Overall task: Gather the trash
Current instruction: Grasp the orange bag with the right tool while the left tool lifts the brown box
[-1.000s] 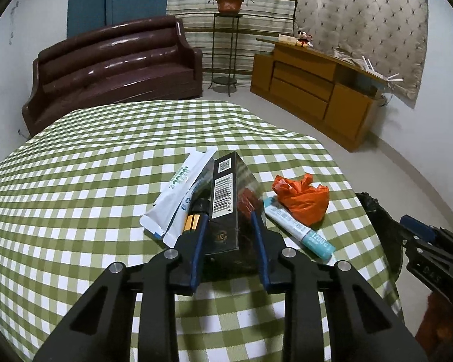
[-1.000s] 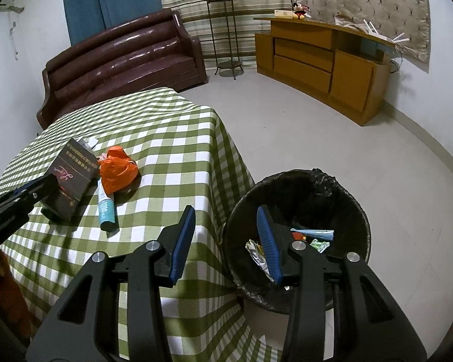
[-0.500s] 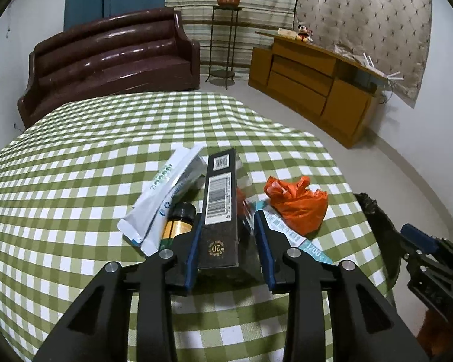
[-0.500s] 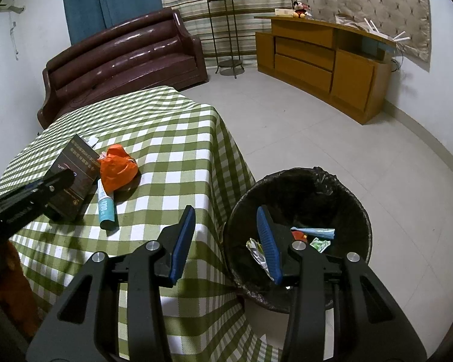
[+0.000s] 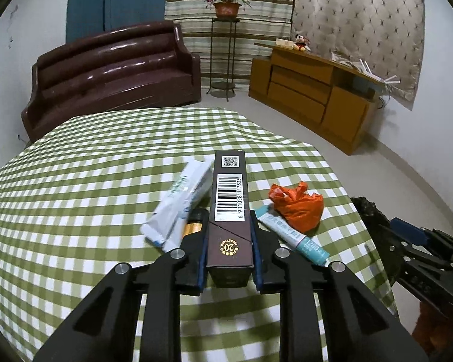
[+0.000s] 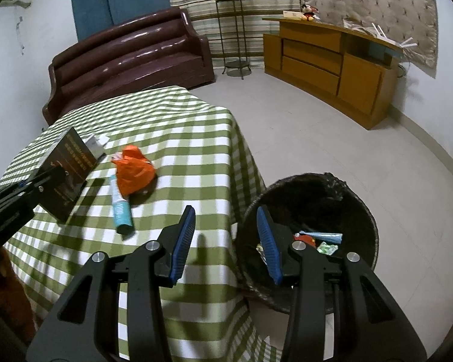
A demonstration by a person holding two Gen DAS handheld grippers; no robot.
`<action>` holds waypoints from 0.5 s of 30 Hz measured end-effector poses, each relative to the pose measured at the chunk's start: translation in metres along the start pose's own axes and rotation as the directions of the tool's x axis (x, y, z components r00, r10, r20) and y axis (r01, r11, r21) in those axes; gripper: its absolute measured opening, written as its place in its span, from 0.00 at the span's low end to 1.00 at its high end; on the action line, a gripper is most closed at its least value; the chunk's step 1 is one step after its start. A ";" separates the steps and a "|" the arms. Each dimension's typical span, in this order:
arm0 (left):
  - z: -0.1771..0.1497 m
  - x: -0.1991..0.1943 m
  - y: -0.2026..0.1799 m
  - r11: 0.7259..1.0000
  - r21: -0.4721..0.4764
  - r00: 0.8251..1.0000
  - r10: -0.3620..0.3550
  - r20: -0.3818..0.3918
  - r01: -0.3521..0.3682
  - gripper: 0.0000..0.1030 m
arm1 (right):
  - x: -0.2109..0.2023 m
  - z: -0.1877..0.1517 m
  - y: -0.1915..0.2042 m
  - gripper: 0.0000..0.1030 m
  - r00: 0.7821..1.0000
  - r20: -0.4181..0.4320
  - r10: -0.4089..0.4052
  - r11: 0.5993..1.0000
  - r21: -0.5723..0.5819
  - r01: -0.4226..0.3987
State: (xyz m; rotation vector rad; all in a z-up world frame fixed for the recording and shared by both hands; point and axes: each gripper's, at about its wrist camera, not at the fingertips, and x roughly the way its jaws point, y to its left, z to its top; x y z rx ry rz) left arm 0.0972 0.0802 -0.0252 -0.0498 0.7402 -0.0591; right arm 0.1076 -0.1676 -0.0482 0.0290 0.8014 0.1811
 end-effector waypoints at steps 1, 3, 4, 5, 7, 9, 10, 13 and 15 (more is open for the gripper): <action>0.000 -0.003 0.002 1.000 -0.008 1.000 0.001 0.001 -0.001 0.22 | 0.000 0.001 0.004 0.40 1.000 0.001 0.005 1.000 -0.006 -0.005; 0.001 -0.010 0.010 1.000 -0.024 1.000 0.006 0.010 -0.006 0.22 | 0.002 0.004 0.012 0.42 1.000 0.002 0.017 1.000 -0.020 -0.017; 0.001 -0.013 0.014 1.000 -0.027 1.000 0.011 0.016 -0.011 0.22 | 0.003 0.006 0.017 0.42 1.000 0.002 0.024 0.999 -0.028 -0.024; 0.002 -0.017 0.018 0.999 -0.031 1.000 0.019 0.024 -0.018 0.22 | 0.003 0.007 0.021 0.42 1.000 0.001 0.029 0.999 -0.035 -0.029; 0.001 -0.022 0.026 0.999 -0.036 0.999 0.030 0.031 -0.029 0.22 | 0.006 0.011 0.031 0.44 0.999 0.004 0.038 0.998 -0.053 -0.037; 0.001 -0.026 0.034 0.998 -0.045 0.998 0.045 0.037 -0.043 0.22 | 0.008 0.014 0.040 0.47 0.999 0.005 0.045 0.997 -0.068 -0.044; 0.000 -0.028 0.038 0.997 -0.050 0.998 0.052 0.039 -0.050 0.22 | 0.010 0.016 0.044 0.47 0.999 0.004 0.047 0.996 -0.076 -0.046; -0.002 -0.030 0.054 0.994 -0.072 0.996 0.078 0.035 -0.076 0.22 | 0.017 0.021 0.055 0.48 0.998 -0.006 0.058 0.994 -0.092 -0.058; -0.003 -0.031 0.063 0.992 -0.088 0.995 0.095 0.032 -0.092 0.22 | 0.021 0.024 0.060 0.48 0.998 -0.013 0.065 0.993 -0.100 -0.066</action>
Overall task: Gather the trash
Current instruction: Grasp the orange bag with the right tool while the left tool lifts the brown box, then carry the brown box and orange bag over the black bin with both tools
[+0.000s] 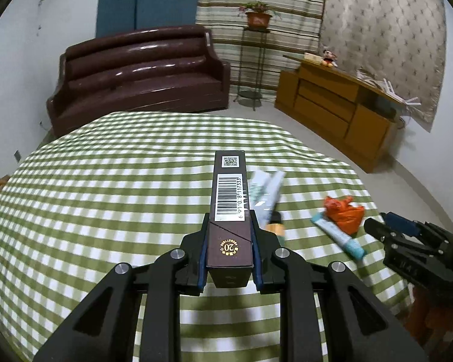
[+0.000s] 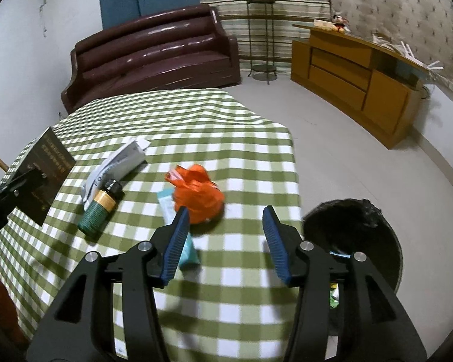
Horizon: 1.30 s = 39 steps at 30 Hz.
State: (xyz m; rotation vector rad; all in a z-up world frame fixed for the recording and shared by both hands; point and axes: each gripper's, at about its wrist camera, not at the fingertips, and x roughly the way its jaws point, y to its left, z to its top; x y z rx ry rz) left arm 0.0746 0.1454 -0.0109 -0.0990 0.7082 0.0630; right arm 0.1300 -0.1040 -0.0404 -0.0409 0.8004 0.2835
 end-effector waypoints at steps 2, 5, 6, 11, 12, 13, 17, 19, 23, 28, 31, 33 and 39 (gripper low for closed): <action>-0.001 0.000 0.009 1.000 -0.014 1.000 0.017 -0.002 -0.017 0.22 | 0.005 0.005 0.006 0.48 1.000 -0.004 0.001 1.000 -0.012 -0.001; -0.003 0.000 0.021 0.999 -0.028 0.999 0.035 -0.009 -0.035 0.22 | 0.014 0.012 0.015 0.52 1.000 -0.016 -0.003 0.999 -0.037 0.003; -0.004 0.001 0.026 0.998 -0.035 0.999 0.042 -0.012 -0.043 0.22 | 0.017 0.014 0.019 0.53 1.000 -0.021 -0.005 0.999 -0.046 0.004; -0.006 0.003 0.038 0.996 -0.053 0.998 0.065 -0.017 -0.065 0.22 | 0.030 0.019 0.027 0.53 0.999 -0.043 -0.024 0.997 -0.068 0.021; -0.006 0.004 0.040 0.996 -0.055 0.998 0.068 -0.018 -0.069 0.22 | 0.032 0.020 0.028 0.53 0.998 -0.047 -0.028 0.997 -0.071 0.025; -0.006 0.004 0.041 0.996 -0.056 0.997 0.070 -0.018 -0.071 0.22 | 0.035 0.022 0.030 0.53 0.998 -0.051 -0.032 0.997 -0.073 0.028; -0.008 0.005 0.049 0.996 -0.061 0.997 0.071 -0.023 -0.073 0.22 | 0.040 0.024 0.035 0.53 0.997 -0.062 -0.041 0.996 -0.085 0.036; -0.009 0.006 0.053 0.995 -0.065 0.997 0.070 -0.025 -0.072 0.22 | 0.042 0.023 0.036 0.53 0.997 -0.065 -0.044 0.995 -0.087 0.038; -0.011 0.006 0.057 0.995 -0.070 0.997 0.067 -0.033 -0.069 0.22 | 0.044 0.021 0.037 0.45 0.996 -0.073 -0.046 0.995 -0.093 0.039; -0.011 0.007 0.058 0.995 -0.073 0.997 0.065 -0.038 -0.068 0.22 | 0.044 0.018 0.037 0.42 0.996 -0.078 -0.044 0.995 -0.092 0.037; -0.011 0.006 0.057 0.995 -0.074 0.997 0.064 -0.037 -0.066 0.22 | 0.042 0.018 0.036 0.41 0.997 -0.069 -0.046 0.996 -0.084 0.040; -0.011 0.007 0.057 0.995 -0.075 0.997 0.063 -0.037 -0.066 0.22 | 0.040 0.018 0.034 0.41 0.997 -0.061 -0.049 0.996 -0.078 0.044; -0.011 0.003 0.053 0.996 -0.071 0.998 0.056 -0.028 -0.058 0.22 | 0.025 0.018 0.027 0.41 0.999 -0.031 -0.045 0.998 -0.052 0.044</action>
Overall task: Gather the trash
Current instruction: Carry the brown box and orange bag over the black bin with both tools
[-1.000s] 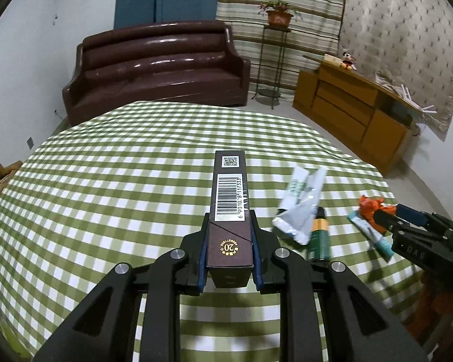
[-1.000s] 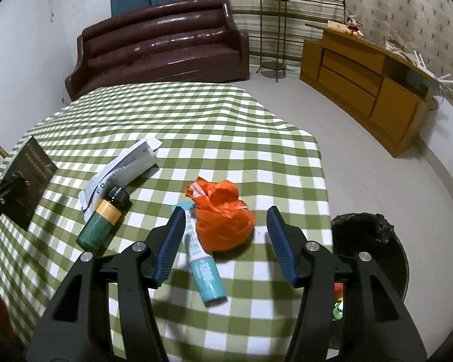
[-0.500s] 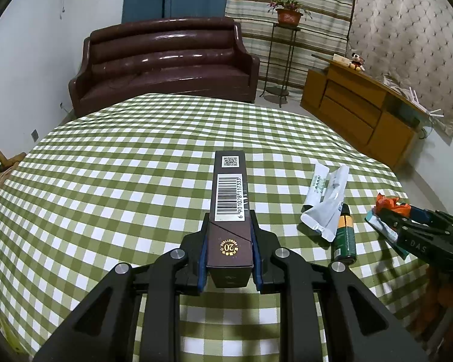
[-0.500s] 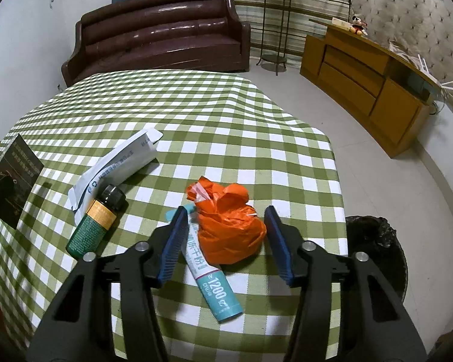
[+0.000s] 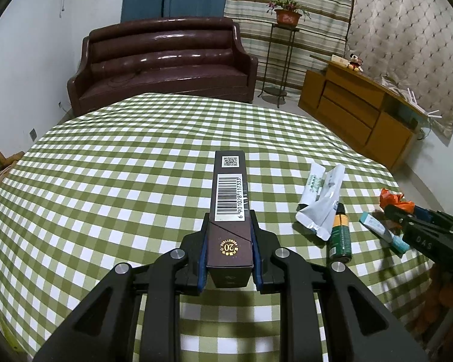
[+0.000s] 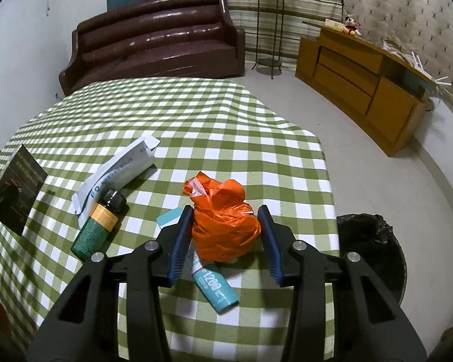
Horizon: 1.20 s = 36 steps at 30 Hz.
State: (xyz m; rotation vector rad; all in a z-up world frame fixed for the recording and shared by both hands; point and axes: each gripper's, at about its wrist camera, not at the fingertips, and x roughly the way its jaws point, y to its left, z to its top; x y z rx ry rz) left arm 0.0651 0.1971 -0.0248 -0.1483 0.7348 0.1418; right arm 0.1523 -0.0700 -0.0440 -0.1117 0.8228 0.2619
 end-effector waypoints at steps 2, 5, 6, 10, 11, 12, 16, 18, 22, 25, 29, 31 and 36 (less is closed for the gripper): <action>0.001 -0.003 -0.004 1.000 0.004 1.000 -0.007 0.006 0.007 0.22 | -0.006 -0.001 -0.004 0.41 1.000 0.010 -0.002 1.000 0.008 0.002; 0.002 -0.008 -0.011 1.000 0.008 1.000 -0.020 0.015 0.020 0.22 | -0.018 -0.006 -0.012 0.41 1.000 0.027 -0.007 1.000 0.028 0.007; 0.002 -0.009 -0.016 1.000 0.012 0.999 -0.027 0.020 0.027 0.22 | -0.022 -0.007 -0.016 0.41 0.999 0.034 -0.011 0.999 0.036 0.009; 0.002 -0.017 -0.034 0.997 0.036 0.998 -0.063 0.032 0.062 0.22 | -0.037 -0.014 -0.032 0.41 0.998 0.052 -0.028 0.997 0.066 0.025; 0.002 -0.018 -0.040 0.997 0.044 0.997 -0.072 0.034 0.071 0.22 | -0.042 -0.016 -0.038 0.41 0.998 0.059 -0.037 0.996 0.077 0.033; 0.002 -0.019 -0.044 0.996 0.049 0.996 -0.082 0.036 0.080 0.22 | -0.046 -0.018 -0.043 0.41 0.997 0.063 -0.043 0.996 0.084 0.038; 0.001 -0.025 -0.071 0.989 0.081 0.991 -0.130 0.042 0.127 0.22 | -0.060 -0.029 -0.065 0.41 0.994 0.078 -0.077 0.991 0.116 0.068; 0.000 -0.026 -0.084 0.984 0.099 0.987 -0.154 0.046 0.149 0.22 | -0.065 -0.033 -0.073 0.41 0.993 0.080 -0.092 0.988 0.131 0.081; -0.002 -0.028 -0.116 0.971 0.139 0.978 -0.203 0.042 0.196 0.22 | -0.072 -0.042 -0.096 0.41 0.989 0.078 -0.124 0.980 0.163 0.110; -0.005 -0.026 -0.139 0.959 0.165 0.971 -0.238 0.036 0.229 0.22 | -0.075 -0.048 -0.110 0.41 0.986 0.077 -0.146 0.974 0.184 0.130; -0.011 -0.025 -0.173 0.941 0.198 0.959 -0.282 0.016 0.273 0.22 | -0.080 -0.055 -0.129 0.41 0.981 0.077 -0.176 0.965 0.210 0.156; -0.014 -0.023 -0.187 0.932 0.218 0.955 -0.298 0.011 0.288 0.22 | -0.081 -0.057 -0.138 0.41 0.979 0.076 -0.188 0.961 0.222 0.167; -0.017 -0.018 -0.218 0.916 0.253 0.947 -0.322 -0.004 0.313 0.22 | -0.082 -0.061 -0.154 0.41 0.974 0.074 -0.214 0.951 0.242 0.190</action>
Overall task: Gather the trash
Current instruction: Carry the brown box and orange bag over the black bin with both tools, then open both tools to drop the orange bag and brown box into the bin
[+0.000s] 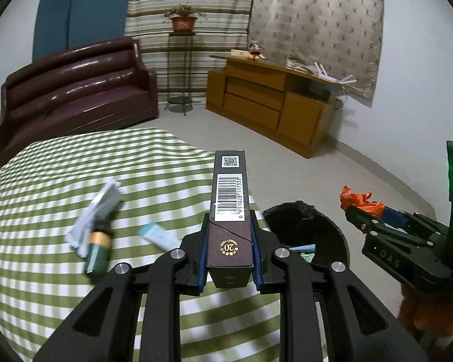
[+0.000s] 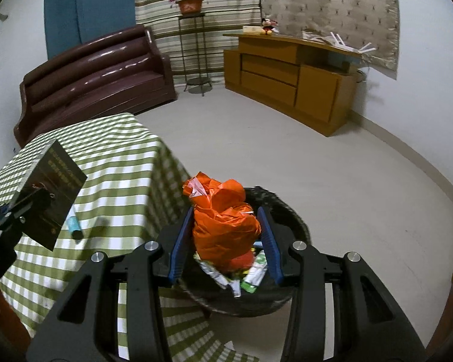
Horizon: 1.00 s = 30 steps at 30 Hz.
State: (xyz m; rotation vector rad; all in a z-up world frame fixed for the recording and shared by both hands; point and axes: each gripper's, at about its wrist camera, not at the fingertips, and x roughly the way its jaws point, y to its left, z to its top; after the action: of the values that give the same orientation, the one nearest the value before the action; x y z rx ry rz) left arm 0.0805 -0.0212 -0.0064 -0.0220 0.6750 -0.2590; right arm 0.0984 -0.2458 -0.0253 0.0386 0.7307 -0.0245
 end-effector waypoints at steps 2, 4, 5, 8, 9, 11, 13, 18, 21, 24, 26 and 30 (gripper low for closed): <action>0.002 0.007 -0.010 1.000 0.012 1.000 -0.009 -0.004 0.009 0.22 | 0.001 -0.001 -0.006 0.41 1.000 0.000 -0.006 1.000 0.008 0.006; 0.003 0.011 -0.016 1.000 0.023 1.000 -0.014 -0.008 0.014 0.22 | 0.003 -0.002 -0.011 0.41 1.000 0.000 -0.012 1.000 0.015 0.012; 0.003 0.015 -0.021 0.999 0.031 1.000 -0.017 -0.012 0.017 0.22 | 0.003 -0.003 -0.013 0.41 1.000 0.000 -0.014 1.000 0.019 0.014; 0.003 0.023 -0.032 0.999 0.046 0.999 -0.022 -0.024 0.023 0.22 | 0.007 -0.003 -0.021 0.41 1.000 -0.001 -0.016 0.999 0.031 0.016; 0.003 0.026 -0.035 0.998 0.050 0.999 -0.024 -0.028 0.025 0.22 | 0.007 -0.003 -0.022 0.41 1.000 -0.001 -0.018 0.999 0.033 0.018; 0.004 0.032 -0.042 0.998 0.061 0.999 -0.028 -0.035 0.030 0.22 | 0.010 -0.004 -0.024 0.41 1.000 -0.003 -0.020 0.999 0.038 0.020; 0.005 0.037 -0.048 0.997 0.070 0.999 -0.032 -0.040 0.035 0.22 | 0.013 -0.004 -0.029 0.41 1.000 -0.006 -0.022 0.999 0.047 0.022; 0.007 0.050 -0.062 0.995 0.086 0.998 -0.040 -0.057 0.045 0.23 | 0.017 -0.005 -0.037 0.41 1.000 -0.013 -0.026 0.998 0.060 0.026; 0.007 0.056 -0.067 0.995 0.090 0.997 -0.041 -0.065 0.047 0.23 | 0.021 -0.006 -0.040 0.41 0.999 -0.018 -0.026 0.997 0.066 0.027; 0.010 0.064 -0.072 0.994 0.098 0.997 -0.041 -0.072 0.048 0.23 | 0.023 -0.007 -0.040 0.41 0.999 -0.022 -0.027 0.997 0.072 0.029; 0.010 0.067 -0.076 0.994 0.101 0.997 -0.038 -0.074 0.046 0.23 | 0.024 -0.007 -0.039 0.41 0.999 -0.023 -0.029 0.997 0.075 0.031; 0.009 0.073 -0.078 0.994 0.104 0.996 -0.037 -0.083 0.046 0.23 | 0.027 -0.007 -0.043 0.41 0.999 -0.025 -0.031 0.996 0.085 0.033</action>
State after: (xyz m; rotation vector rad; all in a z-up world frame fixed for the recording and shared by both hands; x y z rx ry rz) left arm 0.1230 -0.1154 -0.0359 0.0759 0.7411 -0.3366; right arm 0.1120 -0.2885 -0.0498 0.1086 0.7539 -0.0856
